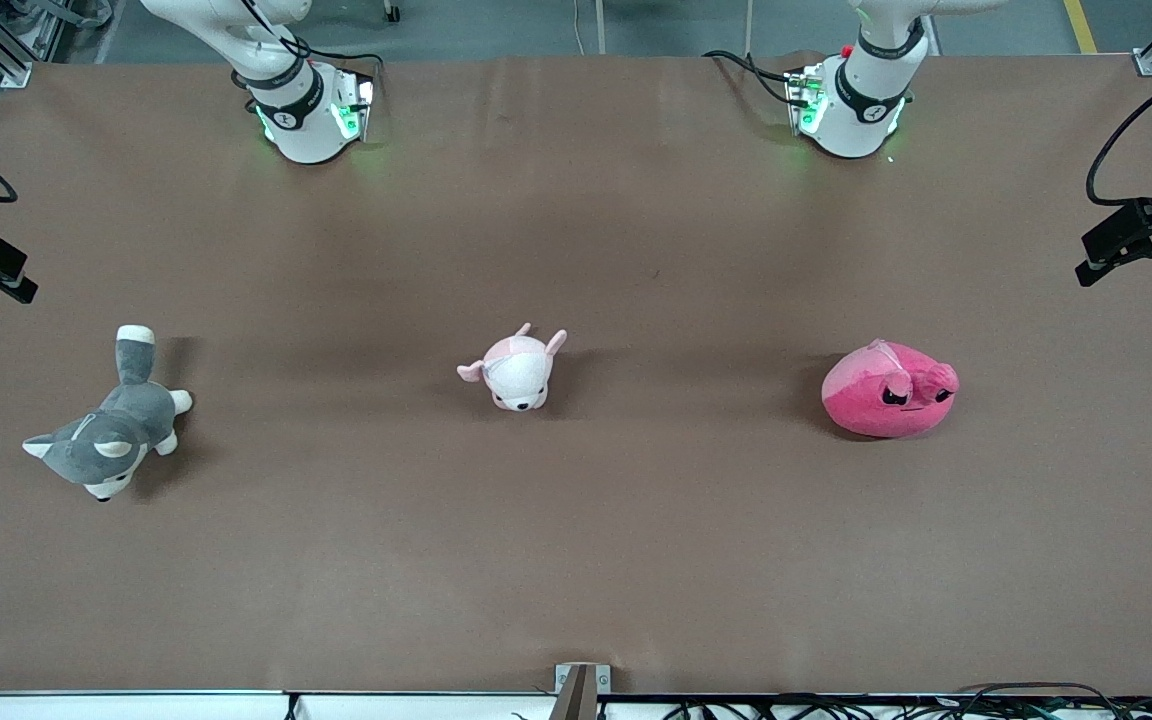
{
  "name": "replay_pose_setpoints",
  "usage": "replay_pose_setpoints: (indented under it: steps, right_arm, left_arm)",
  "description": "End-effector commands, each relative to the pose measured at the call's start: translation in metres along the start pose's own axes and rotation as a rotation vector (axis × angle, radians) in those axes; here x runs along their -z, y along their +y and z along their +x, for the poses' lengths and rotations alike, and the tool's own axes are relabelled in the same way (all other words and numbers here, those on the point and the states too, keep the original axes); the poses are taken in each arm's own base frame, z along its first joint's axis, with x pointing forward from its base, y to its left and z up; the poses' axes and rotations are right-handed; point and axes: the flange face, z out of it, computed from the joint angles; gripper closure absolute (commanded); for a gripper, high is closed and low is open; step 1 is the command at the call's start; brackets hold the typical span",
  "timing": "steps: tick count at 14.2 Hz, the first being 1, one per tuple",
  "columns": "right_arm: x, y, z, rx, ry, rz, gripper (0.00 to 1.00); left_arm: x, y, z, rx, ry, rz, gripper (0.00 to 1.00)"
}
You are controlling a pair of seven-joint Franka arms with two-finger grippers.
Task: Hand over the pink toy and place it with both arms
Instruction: 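Move the left gripper toward the large pink plush pig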
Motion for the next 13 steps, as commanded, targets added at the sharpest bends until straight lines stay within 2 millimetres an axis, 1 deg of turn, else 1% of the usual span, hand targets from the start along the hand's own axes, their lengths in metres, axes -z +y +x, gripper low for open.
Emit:
replay_pose_setpoints:
  steps: [1, 5, 6, 7, 8, 10, 11, 13]
  right_arm:
    - [0.005, 0.000, -0.006, 0.020, 0.004, -0.005, 0.00]
    - [0.004, 0.000, -0.006, 0.023, -0.001, -0.003, 0.00]
    - [0.004, 0.000, -0.007, 0.023, -0.002, -0.003, 0.00]
    - [0.004, 0.000, -0.007, 0.023, -0.002, -0.003, 0.00]
    - [0.003, 0.000, -0.006, 0.023, -0.004, -0.003, 0.00]
    - [0.004, 0.000, -0.006, 0.026, 0.001, -0.006, 0.00]
    - [0.004, 0.000, -0.005, 0.026, 0.007, -0.008, 0.00]
    - [0.002, 0.004, -0.003, 0.020, 0.005, -0.009, 0.00]
  left_arm:
    - [0.007, 0.001, -0.003, -0.012, 0.004, -0.014, 0.00]
    - [0.005, 0.000, -0.001, 0.001, 0.004, -0.012, 0.00]
    - [0.000, 0.001, 0.001, 0.006, -0.006, -0.014, 0.00]
    - [-0.015, 0.004, 0.007, 0.002, -0.032, -0.012, 0.00]
    - [-0.034, 0.001, 0.012, 0.005, -0.070, -0.013, 0.00]
    - [-0.080, 0.000, 0.023, 0.010, -0.141, -0.015, 0.00]
    - [-0.112, -0.001, 0.033, 0.013, -0.175, -0.015, 0.00]
    - [-0.171, 0.001, 0.048, 0.014, -0.233, -0.013, 0.00]
